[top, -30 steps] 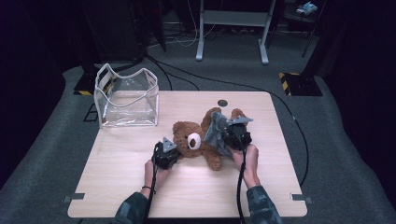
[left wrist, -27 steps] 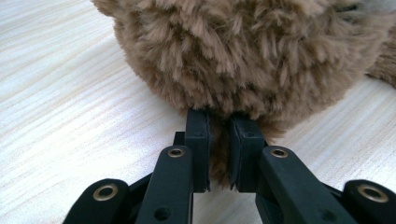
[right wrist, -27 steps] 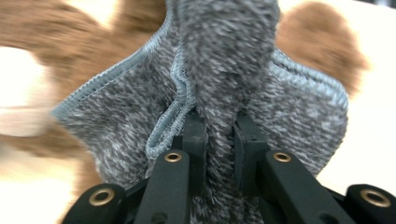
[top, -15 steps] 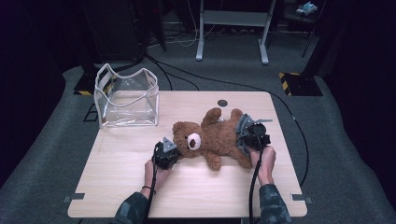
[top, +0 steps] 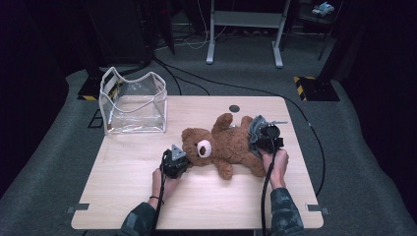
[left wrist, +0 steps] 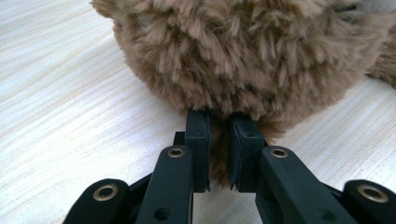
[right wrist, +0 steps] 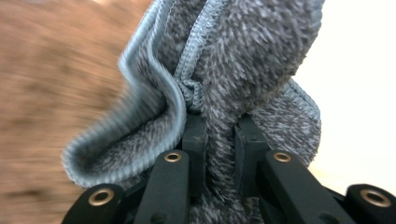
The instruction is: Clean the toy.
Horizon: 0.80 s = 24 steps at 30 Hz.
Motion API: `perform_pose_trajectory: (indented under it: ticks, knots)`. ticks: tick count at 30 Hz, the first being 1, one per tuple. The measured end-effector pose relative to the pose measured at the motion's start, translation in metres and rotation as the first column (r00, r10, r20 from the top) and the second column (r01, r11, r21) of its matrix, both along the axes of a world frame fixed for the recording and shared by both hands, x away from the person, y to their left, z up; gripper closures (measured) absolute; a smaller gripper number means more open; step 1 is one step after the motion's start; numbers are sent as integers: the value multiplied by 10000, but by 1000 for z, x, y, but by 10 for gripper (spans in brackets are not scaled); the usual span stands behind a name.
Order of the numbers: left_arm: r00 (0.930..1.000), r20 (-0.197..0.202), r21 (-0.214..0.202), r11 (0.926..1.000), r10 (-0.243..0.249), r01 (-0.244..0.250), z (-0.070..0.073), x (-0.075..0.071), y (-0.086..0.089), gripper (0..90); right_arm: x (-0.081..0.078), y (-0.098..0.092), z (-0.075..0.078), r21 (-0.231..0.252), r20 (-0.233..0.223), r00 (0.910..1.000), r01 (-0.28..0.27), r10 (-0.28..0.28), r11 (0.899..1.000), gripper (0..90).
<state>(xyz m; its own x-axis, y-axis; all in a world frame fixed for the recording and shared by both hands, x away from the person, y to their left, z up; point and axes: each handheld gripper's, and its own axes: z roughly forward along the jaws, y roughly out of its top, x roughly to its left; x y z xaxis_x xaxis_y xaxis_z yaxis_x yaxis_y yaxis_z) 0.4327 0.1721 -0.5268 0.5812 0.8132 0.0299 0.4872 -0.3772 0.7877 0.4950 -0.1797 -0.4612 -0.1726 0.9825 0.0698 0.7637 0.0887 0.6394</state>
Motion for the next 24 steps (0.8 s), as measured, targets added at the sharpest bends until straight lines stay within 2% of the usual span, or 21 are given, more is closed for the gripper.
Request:
perform_pose_trajectory:
  ticks: [1, 4, 5, 7, 10, 11, 12, 14, 15, 16, 17, 19, 20, 21, 22, 24]
  knots:
    - [10000, -2, -5, 10000, 3, -3, 0, 0, 0, 798, 0, -11, -8, -176, -238, 9994, 258, -262, 9995, 777]
    - [10000, 15, -33, 10000, 20, -20, 0, 0, 0, 797, -5, -19, -7, -70, -226, 9982, 555, -556, 9984, 777]
    - [10000, 7, -27, 10000, 8, -8, 0, 0, 0, 797, -12, -24, 1, 59, 81, 9985, 539, -540, 9985, 776]
    - [10000, -5, -36, 10000, 8, -8, 0, 0, 0, 798, -17, -24, 6, 92, 258, 9984, 510, -512, 9987, 776]
    - [10000, 13, 5, 10000, 3, -3, 0, 1, 0, 797, -34, -16, 28, 285, 846, 9964, 28, -52, 9996, 774]
    - [10000, 23, 20, 10000, -1, 1, 0, 1, 0, 797, -38, -13, 31, 329, 980, 9949, -259, 226, 9991, 773]
    - [10000, 16, 9, 10000, 4, -4, 0, 1, 0, 797, -38, -13, 31, 329, 980, 9949, -259, 226, 9991, 773]
    - [10000, 27, 27, 10000, 1, -1, 0, 1, 0, 797, -43, -4, 34, 262, 1027, 9927, -656, 626, 9975, 773]
    - [10000, 14, 6, 10000, 9, -9, 0, 0, 0, 797, -45, 2, 33, 341, 954, 9926, -785, 749, 9963, 773]
    - [10000, 10, -12, 10000, 11, -11, 0, 0, 0, 797, -45, 9, 26, 220, 720, 9925, -1008, 990, 9947, 773]
    - [10000, 10, -12, 10000, 11, -11, 0, 0, 0, 797, -45, 9, 26, 220, 720, 9925, -1008, 990, 9947, 773]
    - [10000, 27, 24, 10000, 4, -4, 0, 1, 0, 797, -42, 11, 15, -145, 426, 9930, -1095, 1100, 9939, 774]
    - [10000, 19, 10, 10000, 10, -10, 0, 0, 0, 797, -40, 10, 9, -237, 297, 9931, -1128, 1135, 9933, 775]
    - [10000, 17, 6, 10000, 7, -7, 0, 0, 0, 797, -37, 5, -2, -124, -84, 9952, -979, 978, 9951, 776]
    - [10000, 27, 25, 10000, -3, 3, 0, 1, 0, 797, -37, 5, -2, -124, -84, 9952, -979, 978, 9951, 776]
    - [10000, 16, 18, 10000, -2, 2, 0, 1, 0, 797, -35, -3, -10, -135, -392, 9955, -868, 862, 9961, 777]
